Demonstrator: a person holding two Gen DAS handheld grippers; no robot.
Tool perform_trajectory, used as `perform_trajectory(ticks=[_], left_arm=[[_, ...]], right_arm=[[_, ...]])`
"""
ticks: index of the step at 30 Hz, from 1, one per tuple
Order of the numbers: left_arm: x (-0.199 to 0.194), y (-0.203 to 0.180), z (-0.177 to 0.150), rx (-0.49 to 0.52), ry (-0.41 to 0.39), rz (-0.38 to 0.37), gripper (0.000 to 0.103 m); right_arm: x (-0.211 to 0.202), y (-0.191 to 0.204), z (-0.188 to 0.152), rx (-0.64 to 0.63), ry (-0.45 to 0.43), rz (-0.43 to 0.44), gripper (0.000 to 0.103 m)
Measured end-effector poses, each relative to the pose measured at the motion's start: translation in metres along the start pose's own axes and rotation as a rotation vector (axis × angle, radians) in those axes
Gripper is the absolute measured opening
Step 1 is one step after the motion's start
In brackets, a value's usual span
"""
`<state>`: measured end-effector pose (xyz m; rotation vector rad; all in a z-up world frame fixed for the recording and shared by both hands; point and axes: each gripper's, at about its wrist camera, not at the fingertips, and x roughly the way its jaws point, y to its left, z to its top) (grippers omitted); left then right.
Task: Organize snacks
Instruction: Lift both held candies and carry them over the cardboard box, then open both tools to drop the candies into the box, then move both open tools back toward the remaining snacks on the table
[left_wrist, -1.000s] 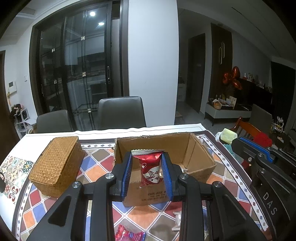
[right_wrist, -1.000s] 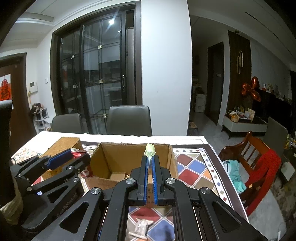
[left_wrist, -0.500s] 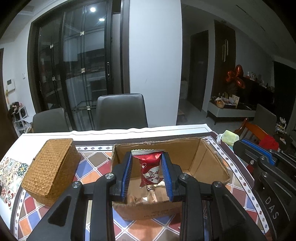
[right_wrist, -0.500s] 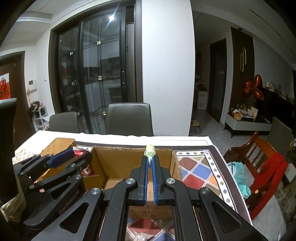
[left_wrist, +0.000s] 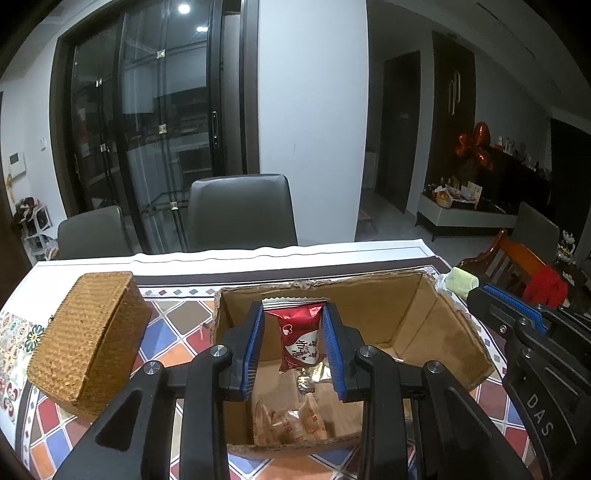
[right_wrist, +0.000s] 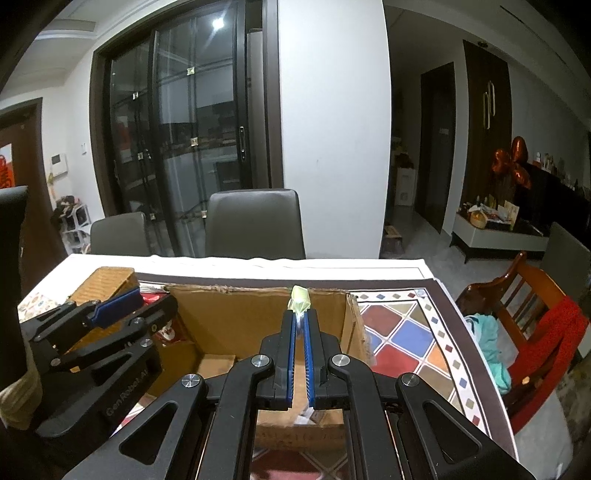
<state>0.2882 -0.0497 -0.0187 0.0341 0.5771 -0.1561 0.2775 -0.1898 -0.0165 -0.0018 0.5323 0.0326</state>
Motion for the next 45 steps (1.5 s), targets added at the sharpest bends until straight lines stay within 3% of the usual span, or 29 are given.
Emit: perform_trajectory(ticks=[7,9,10,11,13,18,22,45], left_arm=[[0.013,-0.001,-0.003,0.009,0.026,0.002,0.033],[0.013,-0.001,-0.002,0.014,0.025,0.007,0.045],[0.012,-0.002,-0.002,0.018,0.019,0.014,0.049],[0.010,-0.002,-0.002,0.020,0.011,0.021,0.056],[0.007,-0.002,-0.001,0.022,-0.001,0.031,0.060],[0.000,-0.002,0.001,0.018,-0.013,0.049,0.071],[-0.009,0.000,0.000,0.009,-0.020,0.058,0.075],[-0.091,-0.003,-0.007,0.007,-0.088,0.059,0.077]], right_arm=[[0.017,-0.001,-0.003,-0.005,0.030,-0.011,0.006],[0.018,-0.003,-0.003,-0.002,0.033,-0.015,0.008],[0.018,-0.003,-0.002,0.000,0.034,-0.018,0.016],[0.018,-0.004,-0.001,0.004,0.033,-0.021,0.032],[0.016,-0.006,-0.001,0.013,0.021,-0.032,0.048],[0.009,-0.008,0.001,0.018,0.009,-0.045,0.051],[-0.001,-0.007,0.002,0.018,-0.008,-0.062,0.066],[-0.086,-0.006,0.001,0.018,-0.098,-0.102,0.067]])
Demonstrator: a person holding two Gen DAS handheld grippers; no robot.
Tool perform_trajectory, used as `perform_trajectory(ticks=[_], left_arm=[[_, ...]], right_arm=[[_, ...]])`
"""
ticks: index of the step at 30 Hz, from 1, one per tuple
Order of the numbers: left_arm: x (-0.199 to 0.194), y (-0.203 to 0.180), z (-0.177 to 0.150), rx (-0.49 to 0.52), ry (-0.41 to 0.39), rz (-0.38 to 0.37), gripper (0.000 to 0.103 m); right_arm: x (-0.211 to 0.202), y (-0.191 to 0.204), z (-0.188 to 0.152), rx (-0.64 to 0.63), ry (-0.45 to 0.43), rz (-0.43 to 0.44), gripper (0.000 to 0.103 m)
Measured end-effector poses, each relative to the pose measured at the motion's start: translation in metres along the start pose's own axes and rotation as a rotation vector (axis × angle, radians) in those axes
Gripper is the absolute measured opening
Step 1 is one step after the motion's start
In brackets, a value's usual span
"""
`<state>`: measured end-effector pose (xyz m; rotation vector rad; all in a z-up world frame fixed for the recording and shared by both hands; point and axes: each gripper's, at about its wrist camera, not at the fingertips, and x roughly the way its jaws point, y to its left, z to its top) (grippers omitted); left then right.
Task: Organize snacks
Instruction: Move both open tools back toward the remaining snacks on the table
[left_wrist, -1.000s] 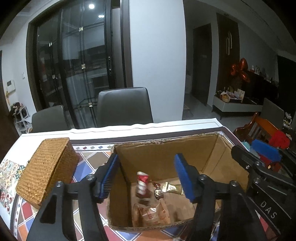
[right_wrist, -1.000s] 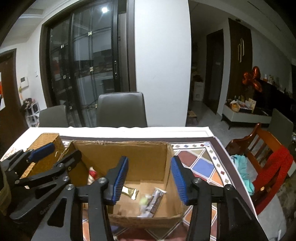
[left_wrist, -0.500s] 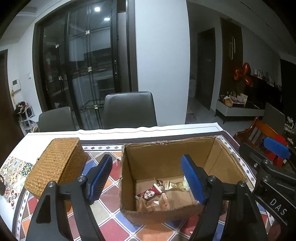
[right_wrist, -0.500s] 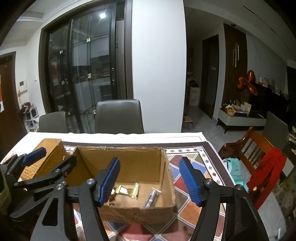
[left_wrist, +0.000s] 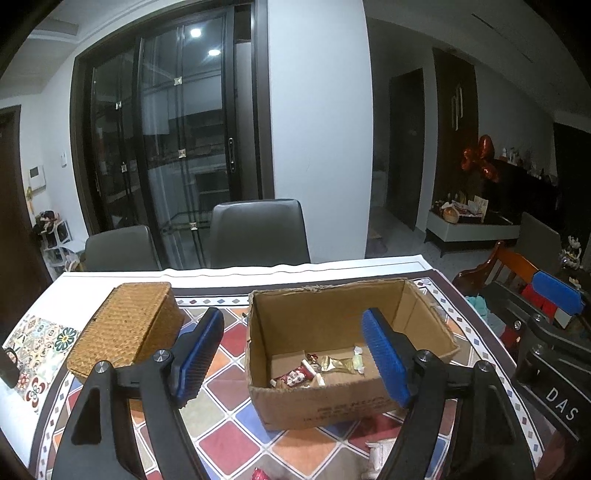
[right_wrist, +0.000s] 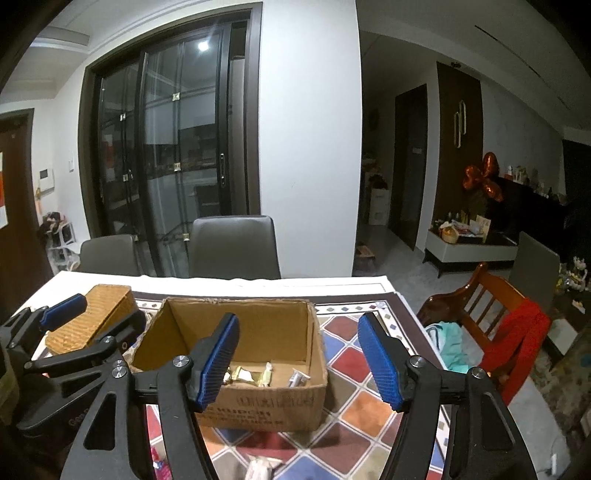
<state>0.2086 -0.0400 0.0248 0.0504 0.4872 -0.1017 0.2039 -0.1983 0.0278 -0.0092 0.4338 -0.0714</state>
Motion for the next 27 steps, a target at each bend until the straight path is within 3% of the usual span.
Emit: perform_trajectory(ticks=[27], left_arm=[[-0.065,0.004,-0.031,0.010,-0.025,-0.009,0.077]], right_arm=[[-0.071,0.001,-0.024,-0.004,-0.043,-0.038,0.067]])
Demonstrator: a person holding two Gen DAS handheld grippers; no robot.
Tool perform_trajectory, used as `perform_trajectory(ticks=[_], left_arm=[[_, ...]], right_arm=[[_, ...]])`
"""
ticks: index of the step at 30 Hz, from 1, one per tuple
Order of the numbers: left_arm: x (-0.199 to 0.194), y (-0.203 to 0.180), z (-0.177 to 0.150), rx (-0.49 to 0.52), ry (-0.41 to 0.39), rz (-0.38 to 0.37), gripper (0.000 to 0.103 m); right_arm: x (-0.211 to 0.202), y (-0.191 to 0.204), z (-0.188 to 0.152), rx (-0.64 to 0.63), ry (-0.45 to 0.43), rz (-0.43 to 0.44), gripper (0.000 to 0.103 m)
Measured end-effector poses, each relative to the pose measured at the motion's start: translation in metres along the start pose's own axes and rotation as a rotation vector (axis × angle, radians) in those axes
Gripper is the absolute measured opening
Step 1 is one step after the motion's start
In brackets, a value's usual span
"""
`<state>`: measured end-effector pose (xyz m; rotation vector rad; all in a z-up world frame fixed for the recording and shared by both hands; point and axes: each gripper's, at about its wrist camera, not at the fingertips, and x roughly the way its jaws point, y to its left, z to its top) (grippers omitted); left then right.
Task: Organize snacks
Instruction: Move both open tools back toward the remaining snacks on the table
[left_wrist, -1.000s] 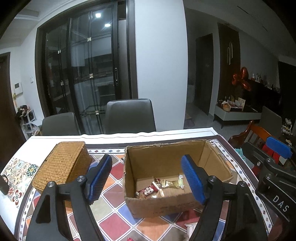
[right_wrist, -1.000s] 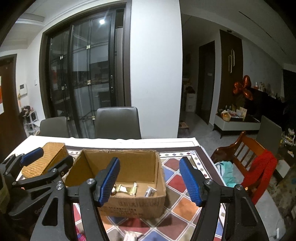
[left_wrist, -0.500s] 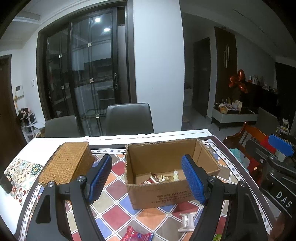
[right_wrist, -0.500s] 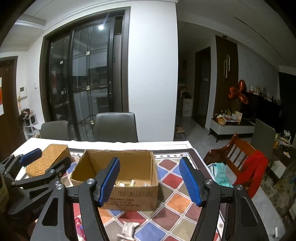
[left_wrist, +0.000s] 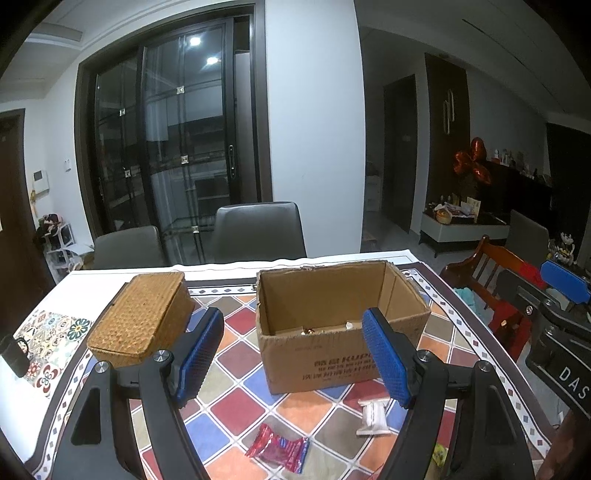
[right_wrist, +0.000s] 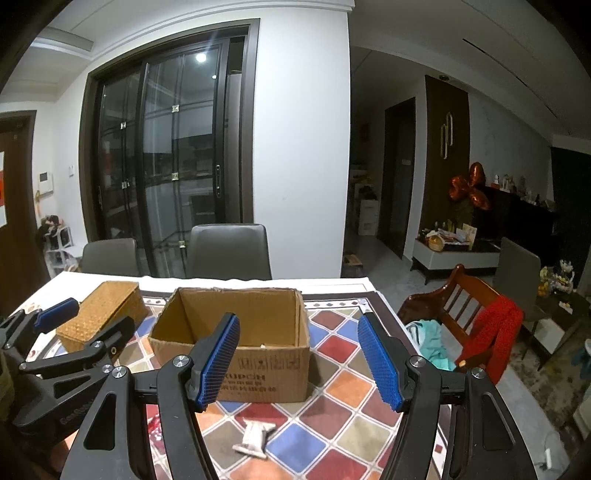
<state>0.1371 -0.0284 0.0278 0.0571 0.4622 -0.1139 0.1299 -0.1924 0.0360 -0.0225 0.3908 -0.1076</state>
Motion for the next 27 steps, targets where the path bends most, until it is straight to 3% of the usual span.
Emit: perform_trajectory(ticks=[27], left_arm=[[-0.020,0.007,-0.075,0.044,0.101,-0.014,0.077]], right_arm=[[-0.021,0.015,-0.074,-0.023,0.106,-0.016,0.067]])
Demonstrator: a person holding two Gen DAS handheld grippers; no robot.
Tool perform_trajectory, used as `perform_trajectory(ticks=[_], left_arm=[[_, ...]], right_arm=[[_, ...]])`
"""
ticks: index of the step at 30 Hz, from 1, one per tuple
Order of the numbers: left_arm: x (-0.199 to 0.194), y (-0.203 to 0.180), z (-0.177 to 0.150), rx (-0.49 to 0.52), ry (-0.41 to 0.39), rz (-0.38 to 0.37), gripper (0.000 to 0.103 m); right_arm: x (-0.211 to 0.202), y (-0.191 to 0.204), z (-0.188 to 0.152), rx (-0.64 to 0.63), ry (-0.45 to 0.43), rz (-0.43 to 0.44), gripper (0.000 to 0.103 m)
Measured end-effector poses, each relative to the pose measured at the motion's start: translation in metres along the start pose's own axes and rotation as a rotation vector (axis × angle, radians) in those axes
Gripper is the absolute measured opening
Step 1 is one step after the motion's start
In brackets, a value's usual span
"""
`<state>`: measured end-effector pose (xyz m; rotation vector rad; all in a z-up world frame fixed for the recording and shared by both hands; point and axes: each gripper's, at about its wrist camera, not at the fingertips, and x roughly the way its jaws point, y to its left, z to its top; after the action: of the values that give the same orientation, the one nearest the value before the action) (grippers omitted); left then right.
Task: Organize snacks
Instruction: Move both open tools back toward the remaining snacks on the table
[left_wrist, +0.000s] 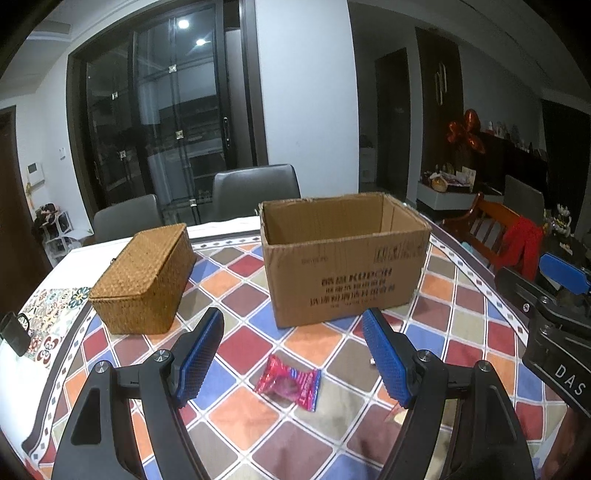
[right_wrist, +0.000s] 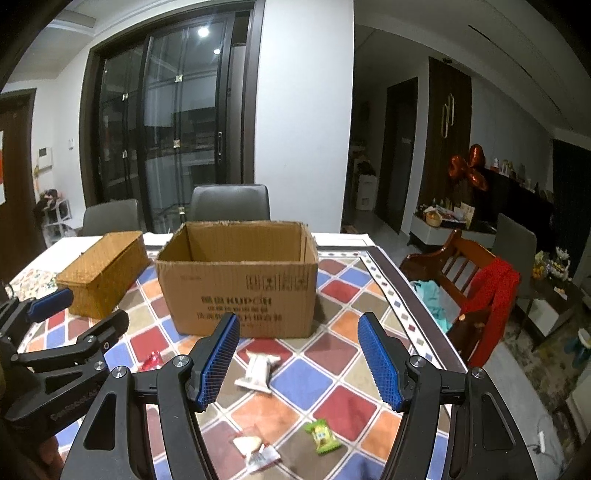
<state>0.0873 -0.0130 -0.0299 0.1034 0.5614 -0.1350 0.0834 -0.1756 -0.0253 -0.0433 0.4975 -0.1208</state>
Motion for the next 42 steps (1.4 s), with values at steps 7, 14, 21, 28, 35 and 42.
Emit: perform_trajectory(ticks=[7,14,21,28,35,42], left_arm=[[-0.001,-0.014,-0.019,0.006,0.026,-0.028,0.077],[0.000,-0.037,-0.041,0.023,0.053,-0.055,0.077],[0.008,-0.054,-0.061,0.013,0.104,-0.070,0.077],[0.018,-0.070,-0.073,-0.009,0.146,-0.074,0.077],[0.034,-0.084,-0.082,-0.039,0.215,-0.072,0.077],[0.047,-0.093,-0.090,-0.073,0.268,-0.057,0.077]], right_arm=[[-0.002,-0.009,-0.020,-0.007,0.030,-0.008,0.067],[0.003,-0.024,-0.043,-0.003,0.071,-0.007,0.067],[0.013,-0.035,-0.064,-0.015,0.121,-0.005,0.067],[0.028,-0.046,-0.082,-0.032,0.171,0.014,0.067],[0.044,-0.055,-0.095,-0.051,0.212,0.046,0.067],[0.059,-0.065,-0.106,-0.075,0.255,0.105,0.067]])
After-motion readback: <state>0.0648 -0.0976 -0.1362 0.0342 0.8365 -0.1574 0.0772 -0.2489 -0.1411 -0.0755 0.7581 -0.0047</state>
